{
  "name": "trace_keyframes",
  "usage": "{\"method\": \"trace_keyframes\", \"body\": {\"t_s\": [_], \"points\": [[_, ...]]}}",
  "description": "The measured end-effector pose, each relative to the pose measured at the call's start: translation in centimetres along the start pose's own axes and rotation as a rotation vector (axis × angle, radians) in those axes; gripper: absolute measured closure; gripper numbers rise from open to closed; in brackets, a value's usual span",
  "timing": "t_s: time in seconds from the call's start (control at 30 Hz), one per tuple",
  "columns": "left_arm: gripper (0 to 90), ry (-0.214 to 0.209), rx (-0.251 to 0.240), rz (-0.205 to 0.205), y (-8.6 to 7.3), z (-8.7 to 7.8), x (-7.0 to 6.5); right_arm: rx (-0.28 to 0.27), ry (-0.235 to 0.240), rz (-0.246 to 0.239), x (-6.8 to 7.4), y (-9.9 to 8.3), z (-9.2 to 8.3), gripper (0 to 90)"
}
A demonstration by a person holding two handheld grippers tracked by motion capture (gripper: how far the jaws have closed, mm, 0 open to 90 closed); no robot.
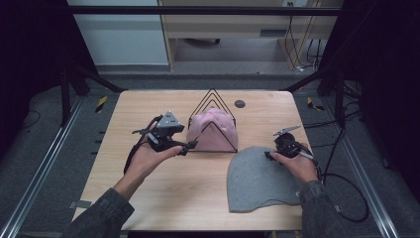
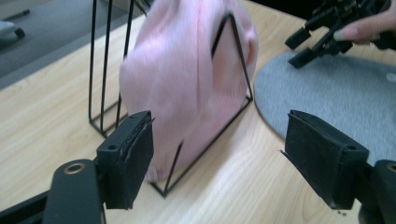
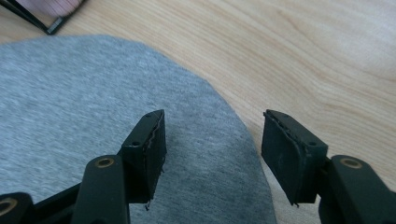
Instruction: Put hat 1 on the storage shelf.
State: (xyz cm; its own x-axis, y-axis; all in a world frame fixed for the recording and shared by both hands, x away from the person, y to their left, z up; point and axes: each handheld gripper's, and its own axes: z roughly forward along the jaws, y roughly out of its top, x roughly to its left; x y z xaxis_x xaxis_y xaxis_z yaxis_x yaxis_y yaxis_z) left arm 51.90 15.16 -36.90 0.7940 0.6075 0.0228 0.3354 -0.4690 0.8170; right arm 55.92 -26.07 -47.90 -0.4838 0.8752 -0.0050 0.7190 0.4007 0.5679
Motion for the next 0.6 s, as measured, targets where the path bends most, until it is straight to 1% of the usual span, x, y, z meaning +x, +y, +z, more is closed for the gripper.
{"method": "trace_keyframes", "body": {"t_s": [0.07,0.13,0.23,0.4,0.47,0.5,0.57,0.6], "points": [[23.0,-0.005,0.013,-0.005,-0.7,-0.3,-0.1,0.011,-0.006,-0.004,0.0,0.0,0.2,40.5],[22.7,-0.005,0.016,-0.011,-1.2,-0.5,-0.1,0.023,-0.003,-0.003,0.0,-0.1,0.3,40.9],[22.6,-0.001,0.017,-0.019,-1.9,-1.0,0.1,0.028,0.003,0.005,0.0,-0.1,0.3,44.1],[22.6,0.006,0.02,-0.034,-2.7,-1.5,0.4,0.032,0.03,0.003,0.0,-0.1,0.2,57.3],[22.6,0.008,0.021,-0.04,-3.0,-1.6,0.5,0.033,0.053,0.004,0.1,-0.1,0.1,64.2],[22.6,0.015,0.026,-0.033,-3.3,-1.6,0.5,0.034,0.055,0.001,0.1,-0.1,0.1,66.8],[22.5,0.02,0.031,-0.034,-3.6,-1.6,0.5,0.038,0.062,-0.005,0.4,-0.1,0.0,74.0],[22.5,0.02,0.034,-0.036,-3.8,-1.5,0.5,0.036,0.063,-0.018,0.5,-0.1,0.0,76.5]]}}
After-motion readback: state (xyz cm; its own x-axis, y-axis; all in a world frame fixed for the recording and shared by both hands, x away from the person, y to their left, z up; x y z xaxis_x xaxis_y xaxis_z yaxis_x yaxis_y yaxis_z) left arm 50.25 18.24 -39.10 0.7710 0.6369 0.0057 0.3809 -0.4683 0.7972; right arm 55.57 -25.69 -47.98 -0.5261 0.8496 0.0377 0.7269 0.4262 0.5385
